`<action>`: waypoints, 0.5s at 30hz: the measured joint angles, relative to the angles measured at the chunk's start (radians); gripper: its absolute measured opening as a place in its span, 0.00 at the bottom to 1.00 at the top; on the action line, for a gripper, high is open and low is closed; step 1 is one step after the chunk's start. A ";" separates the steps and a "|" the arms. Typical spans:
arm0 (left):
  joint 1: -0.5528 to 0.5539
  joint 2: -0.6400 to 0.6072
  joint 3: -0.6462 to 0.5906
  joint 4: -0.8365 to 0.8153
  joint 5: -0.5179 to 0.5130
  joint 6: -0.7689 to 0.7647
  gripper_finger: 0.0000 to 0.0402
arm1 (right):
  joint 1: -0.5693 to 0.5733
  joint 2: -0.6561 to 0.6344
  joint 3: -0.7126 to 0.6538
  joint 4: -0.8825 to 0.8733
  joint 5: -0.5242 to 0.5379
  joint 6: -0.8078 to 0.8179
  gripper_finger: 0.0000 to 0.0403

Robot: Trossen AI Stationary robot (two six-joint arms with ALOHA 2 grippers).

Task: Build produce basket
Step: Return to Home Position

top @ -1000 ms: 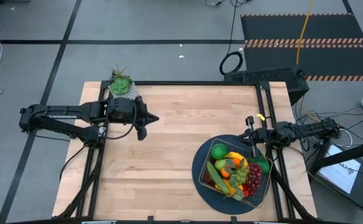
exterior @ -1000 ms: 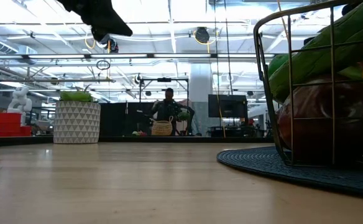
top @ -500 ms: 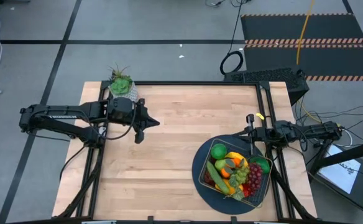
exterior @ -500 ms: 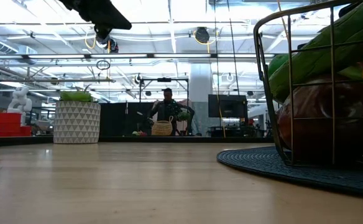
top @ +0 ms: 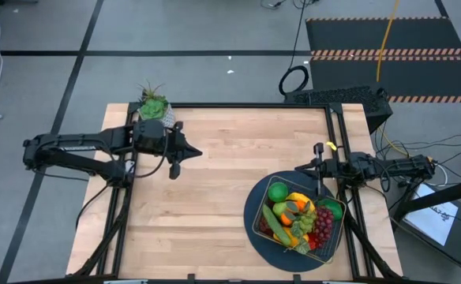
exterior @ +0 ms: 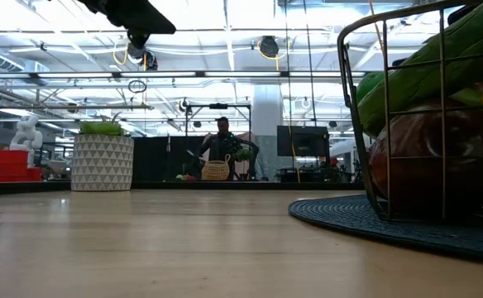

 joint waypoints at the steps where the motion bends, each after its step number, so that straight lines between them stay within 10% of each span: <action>1: 0.000 -0.008 -0.011 0.007 0.000 0.000 0.01 | 0.000 0.000 0.000 0.009 0.000 0.000 0.00; 15: -0.035 -0.176 -0.360 0.335 -0.024 -0.101 0.00 | 0.000 0.002 0.000 0.050 0.002 0.000 0.00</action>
